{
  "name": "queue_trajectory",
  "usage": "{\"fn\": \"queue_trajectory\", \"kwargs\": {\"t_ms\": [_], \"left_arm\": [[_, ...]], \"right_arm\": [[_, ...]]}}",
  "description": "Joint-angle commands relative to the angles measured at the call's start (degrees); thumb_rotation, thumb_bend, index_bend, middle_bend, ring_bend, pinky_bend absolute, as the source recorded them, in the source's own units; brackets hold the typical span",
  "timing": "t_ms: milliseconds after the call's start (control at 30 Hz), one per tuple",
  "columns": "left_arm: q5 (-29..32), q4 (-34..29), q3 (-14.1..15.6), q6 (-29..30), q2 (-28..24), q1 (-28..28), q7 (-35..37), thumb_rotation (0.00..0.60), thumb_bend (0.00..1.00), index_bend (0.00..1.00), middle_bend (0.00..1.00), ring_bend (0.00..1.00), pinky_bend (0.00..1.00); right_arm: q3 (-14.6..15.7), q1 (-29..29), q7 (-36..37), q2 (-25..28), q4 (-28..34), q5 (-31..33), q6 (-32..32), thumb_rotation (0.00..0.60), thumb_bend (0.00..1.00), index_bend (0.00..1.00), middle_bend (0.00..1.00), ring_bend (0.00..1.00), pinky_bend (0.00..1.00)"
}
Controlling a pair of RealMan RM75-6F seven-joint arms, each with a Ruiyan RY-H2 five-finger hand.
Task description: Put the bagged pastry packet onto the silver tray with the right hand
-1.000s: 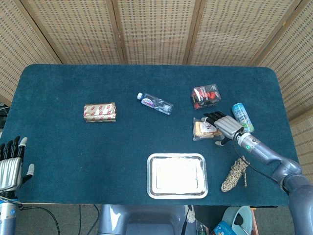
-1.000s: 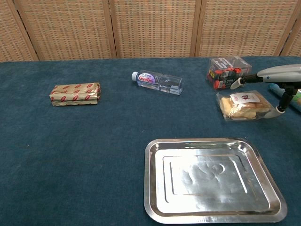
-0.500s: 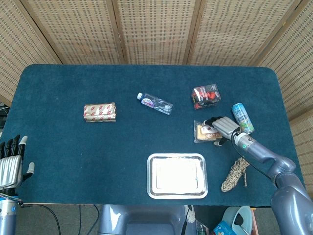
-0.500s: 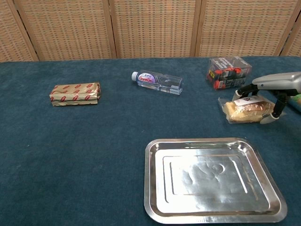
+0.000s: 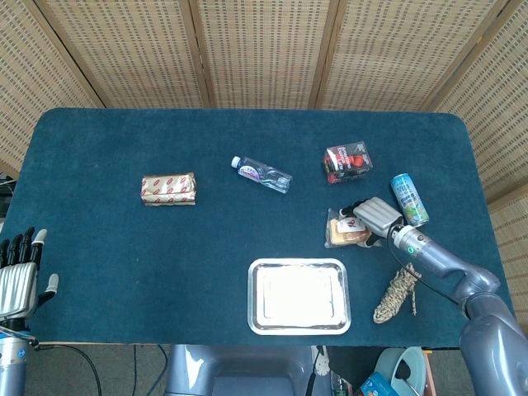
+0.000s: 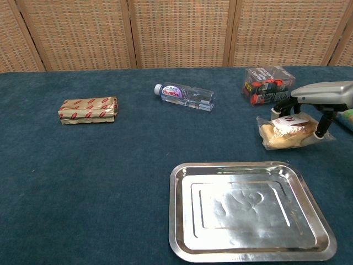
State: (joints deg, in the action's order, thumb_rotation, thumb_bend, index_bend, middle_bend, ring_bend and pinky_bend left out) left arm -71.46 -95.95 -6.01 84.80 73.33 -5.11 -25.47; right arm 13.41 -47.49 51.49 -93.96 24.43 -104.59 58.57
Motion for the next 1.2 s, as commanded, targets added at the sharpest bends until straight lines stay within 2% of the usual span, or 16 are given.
{"fn": "queue_trajectory", "kwargs": {"t_ms": [33,200,567,767,967,1200], "left_arm": [[-0.2,0.0,0.2,0.4,0.0,0.2,0.2,0.595,0.41,0.0,0.0,0.0,0.0],[-0.9,-0.1,0.5,1.0,-0.3,0.6,0.8,0.594,0.41,0.0,0.0,0.0,0.0],[-2.5,1.0,0.9,0.5,-0.8,0.3,3.4,0.595,0.41,0.0,0.0,0.0,0.0],[-4.3,1.9,1.3,0.1,-1.4,-0.1,5.7,0.595,0.41,0.0,0.0,0.0,0.0],[-6.1,3.8,1.8,-0.5,-2.0,-0.3,8.4,0.595,0.41,0.0,0.0,0.0,0.0],[-8.4,5.9,2.5,-0.7,-2.7,-0.6,11.6,0.594,0.41,0.0,0.0,0.0,0.0]], "right_arm": [[-0.6,-0.5,-3.7,1.7,3.9,-0.2,2.8,0.6,0.22,0.38,0.4,0.33,0.39],[-1.8,-1.5,-10.7,5.2,12.6,0.2,4.4,0.6,0.22,0.38,0.4,0.33,0.39],[-5.5,-2.8,-27.2,12.7,33.0,4.1,0.3,0.6,0.22,0.38,0.4,0.33,0.39],[-8.4,-2.0,-39.1,17.0,45.9,8.5,-2.4,0.6,0.22,0.38,0.4,0.33,0.39],[-10.5,-0.2,-48.8,18.6,54.8,12.4,-2.7,0.6,0.22,0.38,0.4,0.33,0.39],[-11.2,3.3,-59.1,17.8,61.4,15.5,-1.1,0.6,0.22,0.38,0.4,0.33,0.39]]}}
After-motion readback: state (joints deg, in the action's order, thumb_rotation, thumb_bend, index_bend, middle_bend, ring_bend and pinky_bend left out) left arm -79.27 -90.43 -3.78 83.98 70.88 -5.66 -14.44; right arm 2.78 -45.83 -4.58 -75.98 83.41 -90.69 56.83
